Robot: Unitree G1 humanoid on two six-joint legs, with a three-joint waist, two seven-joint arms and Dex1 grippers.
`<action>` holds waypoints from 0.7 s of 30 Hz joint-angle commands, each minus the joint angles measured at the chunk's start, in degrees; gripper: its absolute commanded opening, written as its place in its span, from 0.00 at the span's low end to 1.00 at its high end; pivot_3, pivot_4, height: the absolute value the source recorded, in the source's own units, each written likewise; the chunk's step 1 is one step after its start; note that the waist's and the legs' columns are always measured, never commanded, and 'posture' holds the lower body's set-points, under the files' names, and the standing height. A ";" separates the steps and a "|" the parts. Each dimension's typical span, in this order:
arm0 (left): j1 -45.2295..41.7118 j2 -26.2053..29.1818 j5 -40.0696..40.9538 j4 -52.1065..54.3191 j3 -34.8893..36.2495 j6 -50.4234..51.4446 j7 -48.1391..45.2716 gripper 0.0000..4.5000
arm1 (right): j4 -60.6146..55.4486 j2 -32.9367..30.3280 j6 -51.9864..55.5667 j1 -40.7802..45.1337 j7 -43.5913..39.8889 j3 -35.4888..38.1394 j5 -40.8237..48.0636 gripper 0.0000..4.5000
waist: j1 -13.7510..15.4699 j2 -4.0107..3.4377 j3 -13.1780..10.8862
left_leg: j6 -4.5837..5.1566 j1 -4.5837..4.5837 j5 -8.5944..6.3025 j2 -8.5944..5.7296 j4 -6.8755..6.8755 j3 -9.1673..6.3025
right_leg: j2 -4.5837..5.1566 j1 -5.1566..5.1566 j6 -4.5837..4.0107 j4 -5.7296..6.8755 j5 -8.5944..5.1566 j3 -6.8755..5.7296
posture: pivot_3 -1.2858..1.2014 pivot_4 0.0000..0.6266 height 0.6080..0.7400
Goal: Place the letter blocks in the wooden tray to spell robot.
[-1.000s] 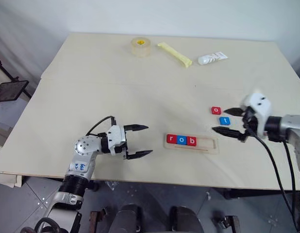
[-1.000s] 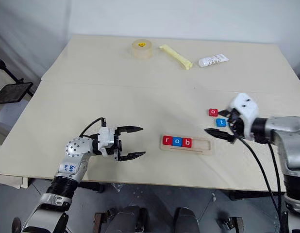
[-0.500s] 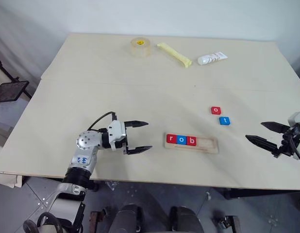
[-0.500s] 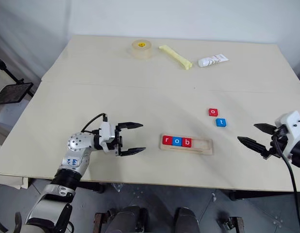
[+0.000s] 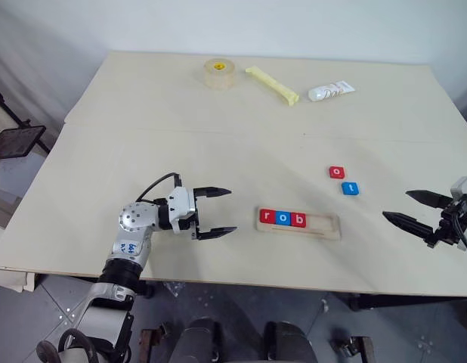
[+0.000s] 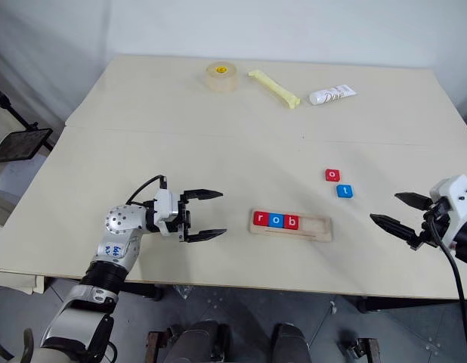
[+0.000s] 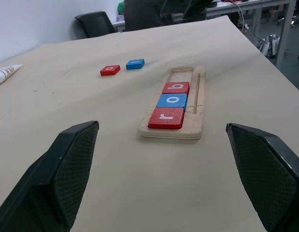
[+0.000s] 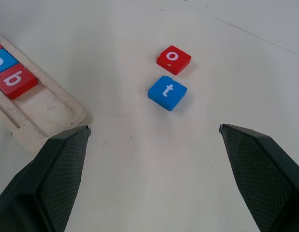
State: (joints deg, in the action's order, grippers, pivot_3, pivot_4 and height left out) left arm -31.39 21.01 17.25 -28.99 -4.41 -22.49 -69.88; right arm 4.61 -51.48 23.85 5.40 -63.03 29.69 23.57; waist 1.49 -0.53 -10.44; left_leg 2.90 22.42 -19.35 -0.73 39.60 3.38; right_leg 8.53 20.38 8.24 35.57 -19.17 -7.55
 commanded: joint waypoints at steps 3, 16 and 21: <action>-0.64 0.03 0.66 0.77 0.91 -0.73 -0.54 1.00 | -1.04 -1.41 -0.71 0.38 0.62 0.70 1.04 0.99 | -0.04 0.00 0.00 | 0.00 0.00 0.00 0.00 0.00 0.00 | 0.00 0.00 0.00 0.00 0.00 0.00 | 0.52 0.24 1.00; -0.76 0.10 0.62 0.90 0.99 -0.89 -0.94 1.00 | -0.75 -0.58 8.28 13.69 9.20 -11.54 -3.45 0.99 | -0.69 0.00 0.00 | 0.00 -0.01 0.00 0.01 0.03 0.09 | 0.01 0.01 0.00 0.00 0.00 0.03 | 0.52 0.24 1.00; -0.10 0.07 0.55 2.15 0.98 -0.73 -0.87 1.00 | 9.26 4.99 7.50 26.55 17.43 -20.03 -9.74 0.99 | -1.39 0.00 0.00 | -0.03 -0.03 0.03 0.08 -0.01 0.00 | -0.02 0.06 0.00 0.07 0.00 -0.04 | 0.52 0.24 1.00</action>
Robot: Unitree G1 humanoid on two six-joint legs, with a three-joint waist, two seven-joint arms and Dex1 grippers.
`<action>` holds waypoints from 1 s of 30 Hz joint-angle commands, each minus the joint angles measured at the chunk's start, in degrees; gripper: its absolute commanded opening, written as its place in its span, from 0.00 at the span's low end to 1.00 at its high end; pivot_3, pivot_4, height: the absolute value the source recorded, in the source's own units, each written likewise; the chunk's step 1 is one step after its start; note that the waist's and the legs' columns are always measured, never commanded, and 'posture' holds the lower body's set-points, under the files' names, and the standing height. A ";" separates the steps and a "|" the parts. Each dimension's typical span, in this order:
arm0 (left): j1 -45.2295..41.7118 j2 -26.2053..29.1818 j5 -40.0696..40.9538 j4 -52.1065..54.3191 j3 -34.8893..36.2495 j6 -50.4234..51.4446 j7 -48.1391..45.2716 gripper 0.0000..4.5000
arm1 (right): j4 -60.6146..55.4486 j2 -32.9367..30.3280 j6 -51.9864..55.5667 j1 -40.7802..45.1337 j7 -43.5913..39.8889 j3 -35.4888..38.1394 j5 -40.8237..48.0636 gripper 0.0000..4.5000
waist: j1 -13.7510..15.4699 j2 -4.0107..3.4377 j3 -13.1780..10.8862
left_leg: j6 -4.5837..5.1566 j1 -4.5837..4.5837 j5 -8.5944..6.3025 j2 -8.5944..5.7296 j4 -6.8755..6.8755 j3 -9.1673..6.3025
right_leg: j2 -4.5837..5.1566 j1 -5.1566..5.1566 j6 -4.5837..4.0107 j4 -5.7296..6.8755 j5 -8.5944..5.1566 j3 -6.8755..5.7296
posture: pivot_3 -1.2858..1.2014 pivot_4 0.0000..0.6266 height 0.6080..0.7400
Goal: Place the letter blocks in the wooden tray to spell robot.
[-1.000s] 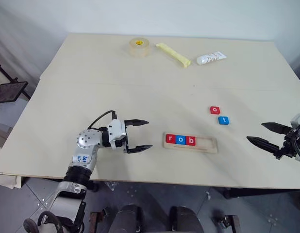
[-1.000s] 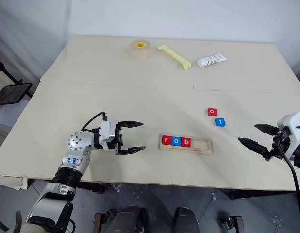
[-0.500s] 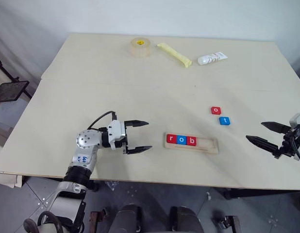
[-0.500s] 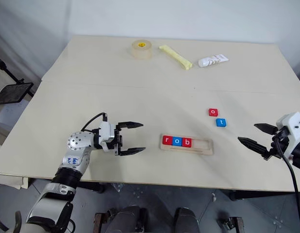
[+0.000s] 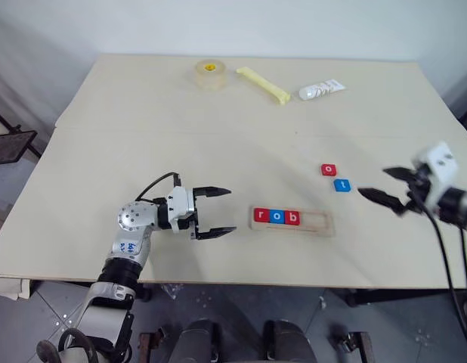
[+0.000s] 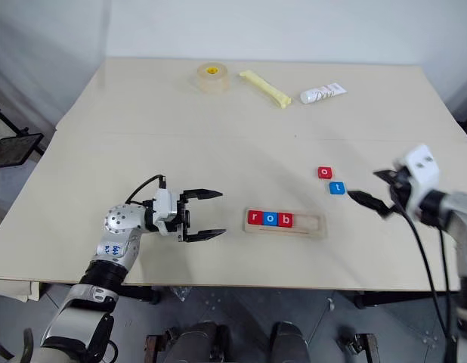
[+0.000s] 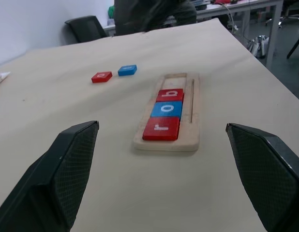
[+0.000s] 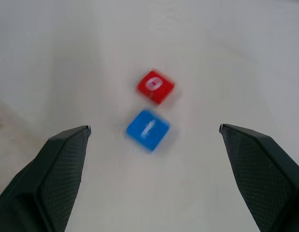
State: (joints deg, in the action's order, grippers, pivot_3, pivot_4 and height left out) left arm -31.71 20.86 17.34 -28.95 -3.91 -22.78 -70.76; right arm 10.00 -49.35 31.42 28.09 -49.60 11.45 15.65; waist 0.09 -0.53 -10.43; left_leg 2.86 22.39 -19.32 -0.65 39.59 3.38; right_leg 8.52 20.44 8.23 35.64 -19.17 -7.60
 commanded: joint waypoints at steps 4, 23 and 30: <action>1.29 0.34 0.47 3.70 0.49 -0.17 0.32 1.00 | 10.53 6.90 -1.27 9.60 7.78 -4.21 -4.34 0.99 | 0.08 0.00 0.00 | 0.01 0.07 0.00 -0.10 -0.07 -0.09 | 0.04 0.05 0.00 0.01 0.00 -0.04 | 0.52 0.24 1.00; 4.50 0.31 0.61 7.46 0.70 0.34 1.48 1.00 | 21.03 18.15 -2.92 15.20 21.49 -4.90 -7.41 0.91 | -0.43 0.00 0.00 | 0.02 0.05 0.01 -0.11 -0.13 -0.15 | 0.04 0.07 0.00 0.09 0.00 -0.03 | 0.52 0.24 1.00; 4.38 0.17 0.49 7.24 0.70 0.04 1.60 1.00 | 17.41 19.44 -0.92 13.50 24.51 -4.33 -7.21 0.41 | -0.27 -0.01 0.00 | 0.02 0.04 0.01 -0.12 -0.13 -0.17 | 0.05 0.07 0.00 0.12 0.00 -0.01 | 0.52 0.24 1.00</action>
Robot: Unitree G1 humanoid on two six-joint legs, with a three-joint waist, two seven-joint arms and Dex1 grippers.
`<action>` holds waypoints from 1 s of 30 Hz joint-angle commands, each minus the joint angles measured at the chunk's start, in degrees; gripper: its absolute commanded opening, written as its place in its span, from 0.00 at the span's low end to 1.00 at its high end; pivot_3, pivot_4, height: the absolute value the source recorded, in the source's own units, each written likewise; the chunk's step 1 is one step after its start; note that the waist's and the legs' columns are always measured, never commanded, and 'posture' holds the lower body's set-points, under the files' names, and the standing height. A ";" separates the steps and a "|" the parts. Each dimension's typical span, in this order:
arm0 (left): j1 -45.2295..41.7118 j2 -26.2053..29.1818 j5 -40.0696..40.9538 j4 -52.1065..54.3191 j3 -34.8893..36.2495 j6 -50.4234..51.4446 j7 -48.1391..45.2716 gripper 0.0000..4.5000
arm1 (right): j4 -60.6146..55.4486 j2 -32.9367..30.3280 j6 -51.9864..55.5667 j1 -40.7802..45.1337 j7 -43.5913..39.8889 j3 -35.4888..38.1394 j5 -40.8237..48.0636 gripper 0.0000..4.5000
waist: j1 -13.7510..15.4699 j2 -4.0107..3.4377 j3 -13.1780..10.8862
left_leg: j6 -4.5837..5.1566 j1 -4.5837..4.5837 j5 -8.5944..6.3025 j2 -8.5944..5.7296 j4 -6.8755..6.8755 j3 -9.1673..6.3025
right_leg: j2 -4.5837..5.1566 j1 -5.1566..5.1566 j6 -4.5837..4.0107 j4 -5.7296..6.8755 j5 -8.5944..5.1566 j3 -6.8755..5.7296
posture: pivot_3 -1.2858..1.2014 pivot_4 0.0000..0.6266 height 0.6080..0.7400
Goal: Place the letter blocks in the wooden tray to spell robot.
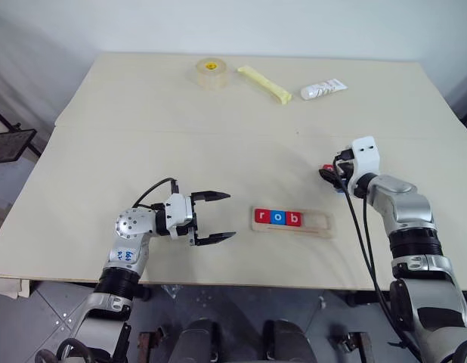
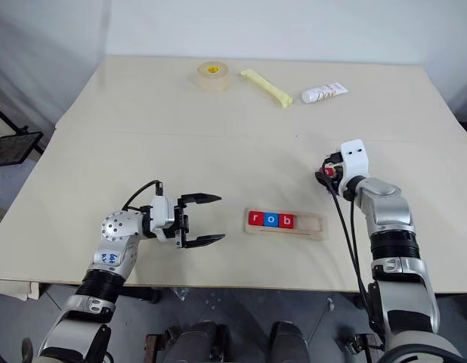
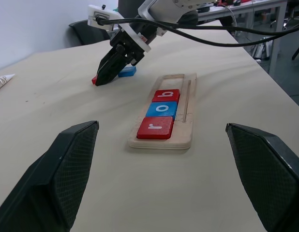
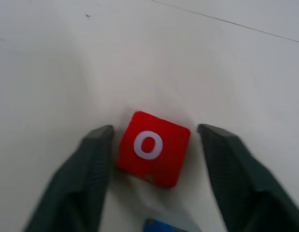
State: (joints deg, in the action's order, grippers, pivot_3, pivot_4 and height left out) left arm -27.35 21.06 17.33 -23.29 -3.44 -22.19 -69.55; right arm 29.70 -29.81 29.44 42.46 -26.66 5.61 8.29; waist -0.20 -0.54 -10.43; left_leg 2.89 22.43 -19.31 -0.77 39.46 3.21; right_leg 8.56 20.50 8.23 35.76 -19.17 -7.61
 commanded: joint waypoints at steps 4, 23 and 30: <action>-0.24 -0.16 0.47 1.16 0.29 -0.62 0.50 1.00 | -7.63 0.04 2.19 -2.57 3.71 2.96 0.93 0.32 | 0.08 0.00 0.00 | 0.00 0.00 0.00 -0.01 0.00 -0.03 | 0.00 0.00 0.00 0.01 0.00 0.00 | 0.52 0.24 1.00; -1.73 -0.50 0.81 -1.24 0.29 -0.81 -1.13 1.00 | -54.42 2.51 23.12 -24.81 13.34 19.12 9.30 0.32 | 1.20 0.00 0.00 | 0.00 0.00 0.00 -0.06 -0.22 -0.08 | 0.00 0.07 0.00 0.02 0.00 0.01 | 0.52 0.24 1.00; -1.23 -0.50 0.92 -0.67 0.08 -0.01 -1.63 1.00 | -64.77 11.59 25.06 -37.93 18.90 19.17 9.04 0.32 | 1.06 0.00 0.00 | -0.01 -0.07 0.03 -0.07 -0.23 0.11 | -0.01 0.09 0.00 0.00 0.00 0.14 | 0.52 0.24 1.00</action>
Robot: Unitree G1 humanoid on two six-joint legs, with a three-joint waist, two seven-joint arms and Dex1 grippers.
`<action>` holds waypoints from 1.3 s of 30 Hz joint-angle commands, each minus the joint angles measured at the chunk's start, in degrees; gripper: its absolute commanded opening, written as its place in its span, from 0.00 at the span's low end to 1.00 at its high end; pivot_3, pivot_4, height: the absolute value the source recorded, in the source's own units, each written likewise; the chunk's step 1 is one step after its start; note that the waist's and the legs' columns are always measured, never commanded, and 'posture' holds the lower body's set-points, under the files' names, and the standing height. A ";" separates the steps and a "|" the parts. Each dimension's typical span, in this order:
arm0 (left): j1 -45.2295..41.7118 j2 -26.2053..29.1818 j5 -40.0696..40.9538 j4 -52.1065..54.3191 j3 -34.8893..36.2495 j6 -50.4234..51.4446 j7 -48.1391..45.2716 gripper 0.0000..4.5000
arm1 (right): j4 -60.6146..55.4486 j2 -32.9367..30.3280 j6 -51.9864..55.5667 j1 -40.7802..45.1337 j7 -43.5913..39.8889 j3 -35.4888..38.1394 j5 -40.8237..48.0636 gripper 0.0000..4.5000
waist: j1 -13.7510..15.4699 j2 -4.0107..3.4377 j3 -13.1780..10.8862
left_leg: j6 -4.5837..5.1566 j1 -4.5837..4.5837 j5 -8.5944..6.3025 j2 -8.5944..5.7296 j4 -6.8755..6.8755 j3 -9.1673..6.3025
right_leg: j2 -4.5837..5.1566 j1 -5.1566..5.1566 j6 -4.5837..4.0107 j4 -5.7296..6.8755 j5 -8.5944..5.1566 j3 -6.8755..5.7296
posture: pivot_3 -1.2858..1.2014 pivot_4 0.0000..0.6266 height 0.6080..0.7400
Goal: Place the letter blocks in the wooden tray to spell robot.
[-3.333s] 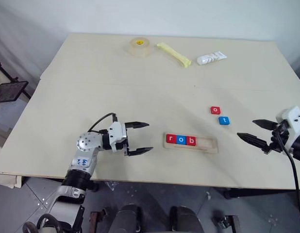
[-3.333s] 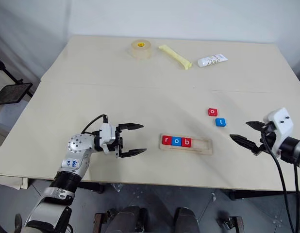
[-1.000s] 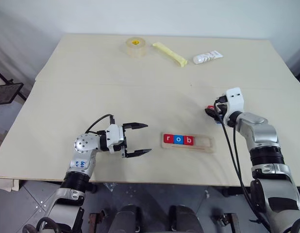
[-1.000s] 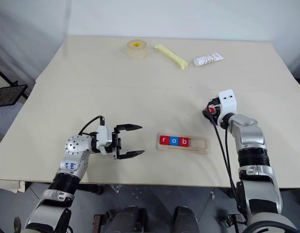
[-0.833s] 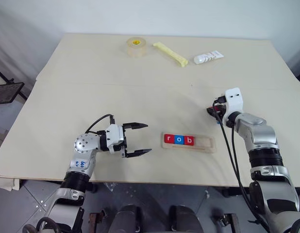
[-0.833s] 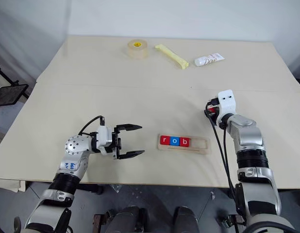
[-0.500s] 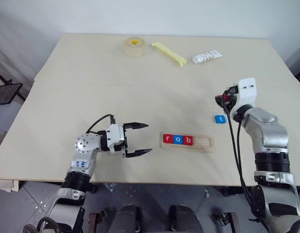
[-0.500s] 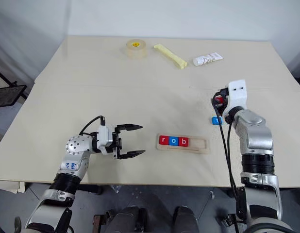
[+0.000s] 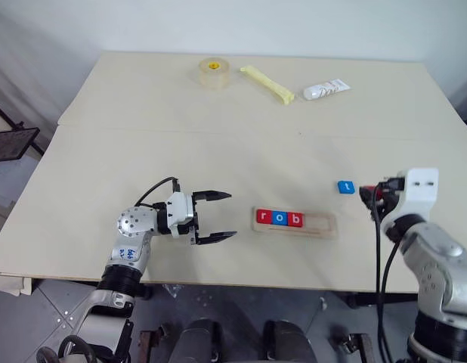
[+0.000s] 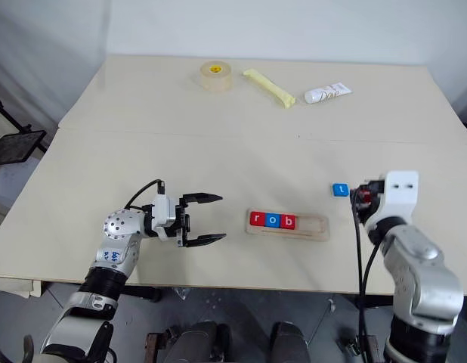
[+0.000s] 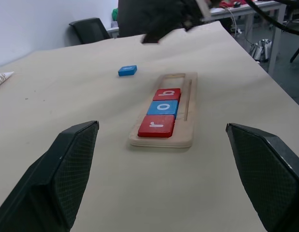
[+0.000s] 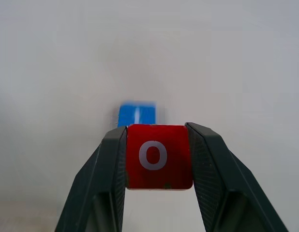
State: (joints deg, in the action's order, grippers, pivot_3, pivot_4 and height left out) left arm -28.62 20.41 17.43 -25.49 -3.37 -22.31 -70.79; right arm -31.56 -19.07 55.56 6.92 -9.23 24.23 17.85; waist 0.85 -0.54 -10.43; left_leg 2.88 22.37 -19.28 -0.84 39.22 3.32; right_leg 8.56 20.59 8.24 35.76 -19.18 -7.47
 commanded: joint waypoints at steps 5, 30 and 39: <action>-0.46 0.05 0.64 1.30 0.00 0.30 -0.32 1.00 | -1.98 1.55 -4.05 -5.05 2.31 -0.56 -1.52 0.32 | 0.00 0.00 0.00 | 0.01 -0.03 0.01 -0.01 0.00 0.06 | 0.00 0.00 0.00 -0.01 0.00 0.07 | 0.52 0.24 1.00; 2.23 -0.52 0.75 4.96 -0.57 1.85 0.14 1.00 | 10.47 -30.48 -18.19 -11.87 -33.33 0.96 4.07 1.00 | 0.48 0.02 -0.01 | 0.07 -0.08 0.03 0.01 -0.02 0.18 | 0.00 -0.10 0.00 -0.19 0.00 0.08 | 0.52 0.24 1.00; 4.26 -0.54 0.77 7.38 -0.82 2.45 1.25 1.00 | 27.12 -40.58 -27.79 -4.55 -47.89 -9.76 0.06 1.00 | 0.45 0.04 -0.02 | 0.09 -0.09 0.04 0.02 -0.01 0.23 | 0.03 -0.14 0.01 -0.27 0.01 0.06 | 0.52 0.24 1.00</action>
State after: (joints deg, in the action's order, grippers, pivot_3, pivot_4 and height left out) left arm -25.16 19.87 17.45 -20.44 -4.16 -19.99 -70.02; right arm -6.19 -58.26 30.13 1.32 -55.08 15.34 19.14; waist 1.30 -0.50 -10.45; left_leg 2.97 22.27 -19.23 -0.82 39.21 3.55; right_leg 8.58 20.45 8.25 35.49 -19.17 -7.42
